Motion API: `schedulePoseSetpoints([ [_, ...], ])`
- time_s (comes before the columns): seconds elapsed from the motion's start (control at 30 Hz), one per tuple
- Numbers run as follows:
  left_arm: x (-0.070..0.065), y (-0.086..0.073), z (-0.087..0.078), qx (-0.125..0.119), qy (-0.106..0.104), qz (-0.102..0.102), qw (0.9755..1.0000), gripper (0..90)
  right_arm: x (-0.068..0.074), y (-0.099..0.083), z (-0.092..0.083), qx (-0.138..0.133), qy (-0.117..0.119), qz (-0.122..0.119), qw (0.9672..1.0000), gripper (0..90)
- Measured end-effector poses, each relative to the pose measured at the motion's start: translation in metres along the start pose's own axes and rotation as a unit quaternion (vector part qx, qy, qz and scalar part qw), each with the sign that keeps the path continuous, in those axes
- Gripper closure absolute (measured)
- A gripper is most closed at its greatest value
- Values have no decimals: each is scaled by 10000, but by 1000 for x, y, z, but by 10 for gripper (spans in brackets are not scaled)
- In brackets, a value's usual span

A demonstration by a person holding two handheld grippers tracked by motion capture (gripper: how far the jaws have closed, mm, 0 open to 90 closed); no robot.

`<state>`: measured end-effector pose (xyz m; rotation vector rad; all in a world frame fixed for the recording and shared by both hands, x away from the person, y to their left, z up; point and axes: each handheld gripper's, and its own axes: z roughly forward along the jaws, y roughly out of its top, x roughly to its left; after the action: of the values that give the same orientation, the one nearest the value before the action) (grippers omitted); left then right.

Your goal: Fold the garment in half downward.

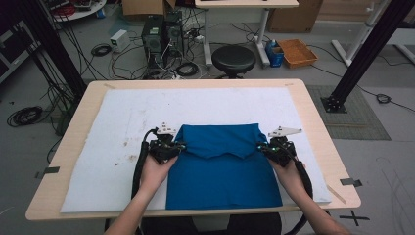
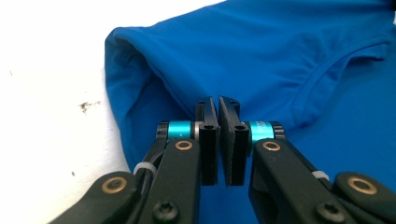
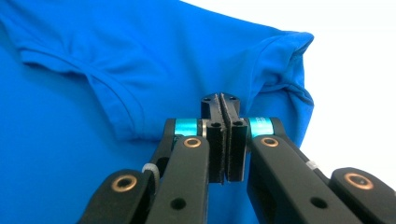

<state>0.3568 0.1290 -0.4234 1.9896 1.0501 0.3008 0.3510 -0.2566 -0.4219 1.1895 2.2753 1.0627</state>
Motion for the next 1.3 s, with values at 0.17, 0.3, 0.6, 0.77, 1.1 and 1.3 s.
schedulePoseSetpoints([
  [0.17,-9,-2,-19,-5,-244,134,9996,865,6,-5,-22,-24,90,-42,9999,900],
  [0.3,-19,-9,-31,10,-447,177,9988,864,13,-15,-42,-68,115,-147,9998,900],
  [0.6,-7,-20,-11,150,-96,-418,9990,646,-9,-13,-8,7,91,532,9985,729],
  [0.77,-4,-28,-4,362,62,-591,9976,611,-5,-10,16,295,83,475,9984,728],
  [1.1,-9,-21,-14,-54,-138,-388,9991,860,4,-8,3,143,108,94,9998,886],
  [1.3,-15,-18,-31,-253,-388,-391,9982,864,8,-12,-26,-61,205,17,9998,886],
])
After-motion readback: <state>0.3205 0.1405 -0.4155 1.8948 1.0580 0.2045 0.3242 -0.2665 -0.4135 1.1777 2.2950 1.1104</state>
